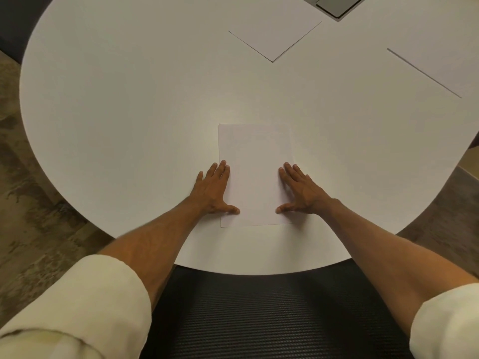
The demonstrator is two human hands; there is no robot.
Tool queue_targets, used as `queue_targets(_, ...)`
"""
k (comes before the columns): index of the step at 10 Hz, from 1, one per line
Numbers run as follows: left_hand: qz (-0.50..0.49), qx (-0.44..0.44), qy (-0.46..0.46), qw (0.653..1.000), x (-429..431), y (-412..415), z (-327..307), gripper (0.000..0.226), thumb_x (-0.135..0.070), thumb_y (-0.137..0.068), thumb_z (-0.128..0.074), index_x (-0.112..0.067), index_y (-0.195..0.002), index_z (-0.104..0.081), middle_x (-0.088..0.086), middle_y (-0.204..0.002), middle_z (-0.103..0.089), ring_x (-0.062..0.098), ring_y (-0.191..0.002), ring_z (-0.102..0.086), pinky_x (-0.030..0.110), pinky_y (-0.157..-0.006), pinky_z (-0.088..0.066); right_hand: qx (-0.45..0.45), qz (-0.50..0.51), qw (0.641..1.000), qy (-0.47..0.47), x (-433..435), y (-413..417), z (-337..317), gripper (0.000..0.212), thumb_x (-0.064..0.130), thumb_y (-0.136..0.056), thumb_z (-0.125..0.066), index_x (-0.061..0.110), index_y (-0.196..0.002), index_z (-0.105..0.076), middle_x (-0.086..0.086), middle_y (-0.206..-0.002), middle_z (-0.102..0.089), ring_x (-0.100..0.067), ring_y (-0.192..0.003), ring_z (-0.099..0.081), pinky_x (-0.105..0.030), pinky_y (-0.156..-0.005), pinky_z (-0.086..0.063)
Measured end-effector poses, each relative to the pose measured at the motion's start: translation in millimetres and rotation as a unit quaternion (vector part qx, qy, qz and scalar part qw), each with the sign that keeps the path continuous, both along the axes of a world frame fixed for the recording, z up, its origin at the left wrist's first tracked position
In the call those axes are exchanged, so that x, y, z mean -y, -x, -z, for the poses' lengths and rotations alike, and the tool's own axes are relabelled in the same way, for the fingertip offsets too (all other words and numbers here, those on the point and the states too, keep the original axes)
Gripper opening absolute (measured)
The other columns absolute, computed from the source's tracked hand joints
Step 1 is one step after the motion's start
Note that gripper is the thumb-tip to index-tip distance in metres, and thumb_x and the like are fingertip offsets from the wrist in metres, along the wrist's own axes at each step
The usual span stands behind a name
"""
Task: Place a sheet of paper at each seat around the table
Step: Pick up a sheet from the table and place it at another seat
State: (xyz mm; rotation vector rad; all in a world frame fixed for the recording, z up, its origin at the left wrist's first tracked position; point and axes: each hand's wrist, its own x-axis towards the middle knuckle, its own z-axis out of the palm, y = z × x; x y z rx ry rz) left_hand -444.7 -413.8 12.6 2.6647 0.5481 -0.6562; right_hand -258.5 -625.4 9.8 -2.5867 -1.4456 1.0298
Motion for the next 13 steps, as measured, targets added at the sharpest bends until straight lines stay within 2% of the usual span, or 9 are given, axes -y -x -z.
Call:
queue_targets(8, -0.014, 0.021, 0.019, 0.999, -4, 3, 8, 0.131, -0.075, -0.063, -0.064, -0.013, -0.152, 0.010, 0.002, -0.160, 0.018, 0.021, -0.149, 0.011, 0.049, -0.120, 0.000, 0.004, 0.004, 1.000, -0.009, -1, 1, 0, 0.122, 0.069, -0.068, -0.066, 0.020, -0.153, 0.007, 0.001, -0.161, 0.015, -0.020, -0.149, 0.013, -0.048, -0.120, -0.006)
queue_targets(10, -0.015, 0.023, 0.028, 0.999, -5, 2, 12, 0.131, -0.075, -0.063, -0.064, -0.014, -0.151, 0.012, 0.001, -0.160, 0.019, 0.021, -0.148, 0.013, 0.049, -0.120, 0.001, 0.008, 0.003, 1.000, -0.011, -1, 1, 0, 0.122, 0.070, -0.068, -0.066, 0.021, -0.153, 0.008, 0.000, -0.161, 0.015, -0.021, -0.149, 0.012, -0.049, -0.120, -0.008)
queue_targets(12, -0.027, 0.055, 0.073, 0.995, -8, 5, 11, 0.128, -0.076, -0.066, -0.060, -0.022, -0.149, 0.021, -0.001, -0.159, 0.022, 0.021, -0.149, 0.011, 0.051, -0.118, 0.001, 0.008, 0.018, 0.999, -0.034, 2, 4, -6, 0.123, 0.070, -0.066, -0.067, 0.023, -0.153, 0.007, 0.002, -0.162, 0.012, -0.022, -0.149, 0.011, -0.043, -0.120, -0.009)
queue_targets(13, -0.024, 0.059, 0.078, 0.995, -8, 8, 5, 0.123, -0.079, -0.067, -0.054, -0.025, -0.149, 0.020, -0.003, -0.159, 0.022, 0.020, -0.149, 0.011, 0.052, -0.118, -0.001, 0.028, 0.040, 0.998, -0.044, 5, 5, -14, 0.119, 0.069, -0.069, -0.065, 0.023, -0.154, 0.003, 0.004, -0.162, 0.010, -0.020, -0.149, 0.012, -0.043, -0.118, -0.017)
